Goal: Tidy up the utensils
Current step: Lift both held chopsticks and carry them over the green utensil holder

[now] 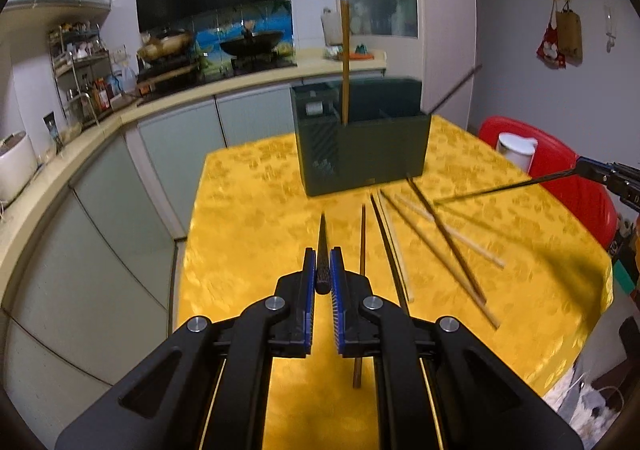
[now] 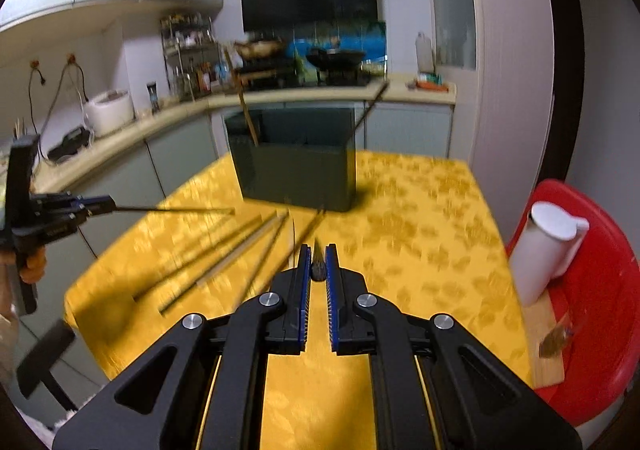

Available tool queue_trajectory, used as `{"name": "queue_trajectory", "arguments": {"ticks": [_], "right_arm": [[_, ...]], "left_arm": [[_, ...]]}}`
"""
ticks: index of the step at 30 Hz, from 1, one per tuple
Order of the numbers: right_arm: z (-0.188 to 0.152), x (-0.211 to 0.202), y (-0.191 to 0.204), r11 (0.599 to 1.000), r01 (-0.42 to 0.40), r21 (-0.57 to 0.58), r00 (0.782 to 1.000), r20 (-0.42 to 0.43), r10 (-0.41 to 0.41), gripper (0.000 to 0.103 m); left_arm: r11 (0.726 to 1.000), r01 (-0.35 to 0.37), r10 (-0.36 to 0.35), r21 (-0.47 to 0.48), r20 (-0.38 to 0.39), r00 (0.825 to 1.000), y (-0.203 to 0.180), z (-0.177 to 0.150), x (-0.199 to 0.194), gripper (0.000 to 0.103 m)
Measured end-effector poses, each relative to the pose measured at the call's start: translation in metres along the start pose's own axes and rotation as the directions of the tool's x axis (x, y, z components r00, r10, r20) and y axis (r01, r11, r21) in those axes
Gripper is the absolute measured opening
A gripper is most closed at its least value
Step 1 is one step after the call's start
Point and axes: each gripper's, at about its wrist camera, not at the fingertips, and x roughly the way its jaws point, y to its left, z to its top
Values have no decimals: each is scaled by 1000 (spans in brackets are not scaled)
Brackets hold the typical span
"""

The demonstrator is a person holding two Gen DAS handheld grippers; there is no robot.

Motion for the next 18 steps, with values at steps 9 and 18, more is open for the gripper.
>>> {"name": "queue_trajectory", "arguments": {"ticks": [9,18], "right_arm": [[40,-1,6,1000,-21,-22,997,69,23,8],[69,18,2,1000,-23,-12,999,44,23,8]], "left_arm": [[1000,3,-5,14,94,996,-2,48,-11,7],[999,-4,-1,45,104,995,-7,74,-2,7]]}}
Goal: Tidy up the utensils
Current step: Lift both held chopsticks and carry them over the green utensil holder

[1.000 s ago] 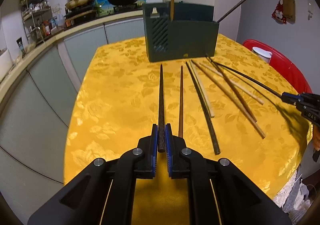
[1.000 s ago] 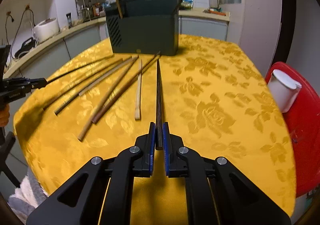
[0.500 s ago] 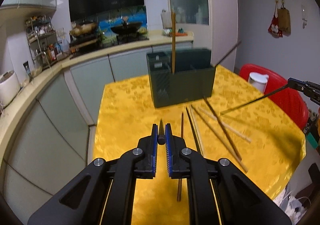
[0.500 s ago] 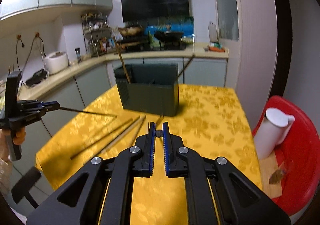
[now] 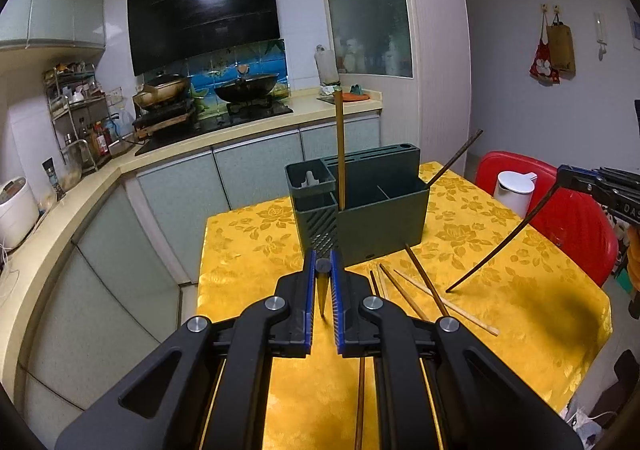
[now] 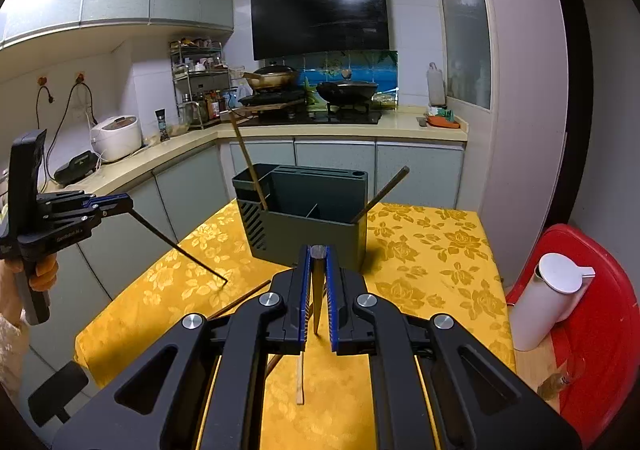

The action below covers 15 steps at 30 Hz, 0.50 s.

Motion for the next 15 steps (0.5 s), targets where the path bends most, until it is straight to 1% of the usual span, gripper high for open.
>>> {"name": "queue_trajectory", "arguments": {"ticks": [3,10,15], "right_arm": [[11,8,-4,1000,2,20,1000,-25,-1,8],[46,29,-15,998,-7,55,998,-69,11,8],[70,30,-19,998,-3,57,999,-51,5,8]], "left_arm": [[1000,3,-3,4,-14,1000,1,9,6,7],[1000,19,-18,7,-52,998,2,41,18,7],[997,78,-77,10,-50,996,-8,67,13,7]]}}
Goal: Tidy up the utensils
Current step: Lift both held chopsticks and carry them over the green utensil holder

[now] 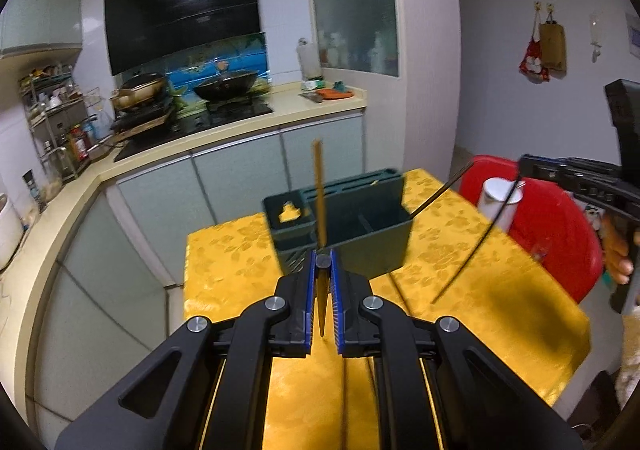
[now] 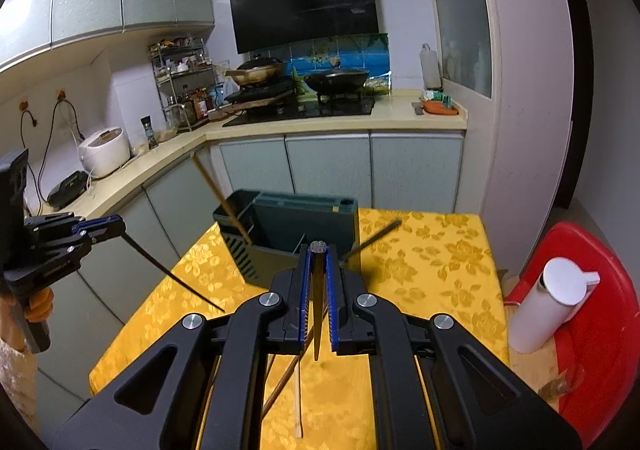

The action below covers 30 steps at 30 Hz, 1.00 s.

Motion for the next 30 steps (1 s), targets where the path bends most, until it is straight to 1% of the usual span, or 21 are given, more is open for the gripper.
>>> {"name": "queue_trajectory", "arguments": {"ticks": [3,5,8,11,15,18,23,30], "right_arm": [[18,-6,1,1000,3,-4,1000,27,-3,8],[27,-10,2,1000,10,-10,999,44,-10,8],[45,-15,5,1000,22,-18,997,77,-21,8],[62,-15,5,999,39,-24,994,102,-36,8],[82,-7,5,998,62,-20,991,120,-59,8],[94,3,3,998,69,-13,990,127,-67,8],[104,21,1,997,80,-5,990,119,-79,8],[99,55,-5,997,82,2,995,55,-82,8]], "left_arm": [[1000,27,-27,13,21,999,-9,18,-7,7],[999,32,-33,24,45,998,-16,34,-11,7],[999,14,-17,38,78,997,-24,56,-13,7],[1000,0,-3,30,100,995,-29,76,-11,7],[1000,-14,12,14,127,992,-34,99,-4,7],[1000,-23,23,4,132,991,-36,113,8,7],[999,-55,55,-4,113,992,-37,120,33,7],[997,-68,70,-26,57,996,-29,110,71,7]]}}
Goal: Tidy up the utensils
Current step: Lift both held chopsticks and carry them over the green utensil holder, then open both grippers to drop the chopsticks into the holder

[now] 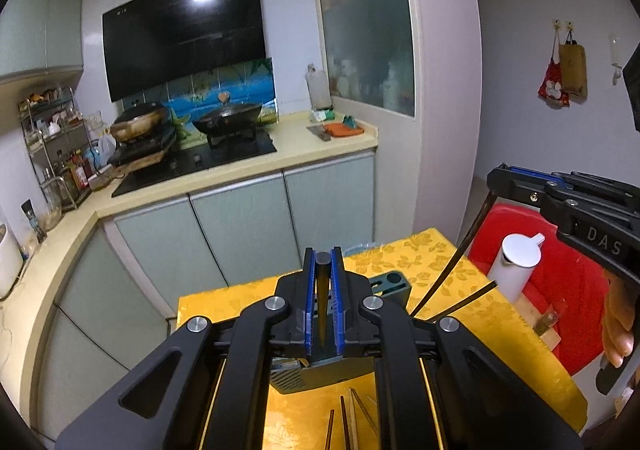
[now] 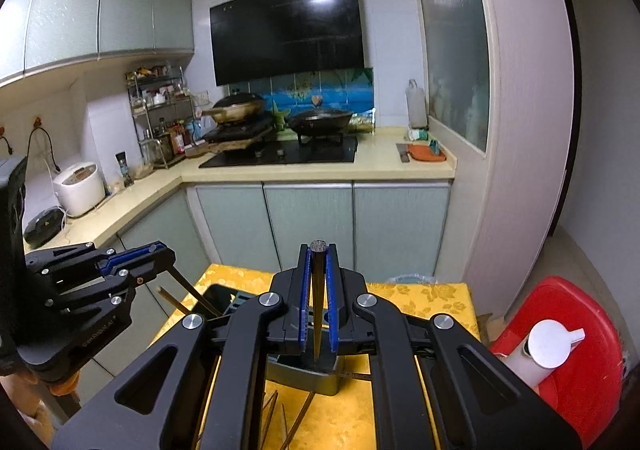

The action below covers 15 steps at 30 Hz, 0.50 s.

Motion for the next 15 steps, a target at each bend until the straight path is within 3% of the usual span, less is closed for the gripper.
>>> {"name": "queue_trajectory", "arguments": {"ticks": [15], "right_arm": [[-35,59,12,1000,15,-15,991,-134,-17,8]], "left_arm": [[999,-5,2,-32,-89,996,9,-28,42,7]]}}
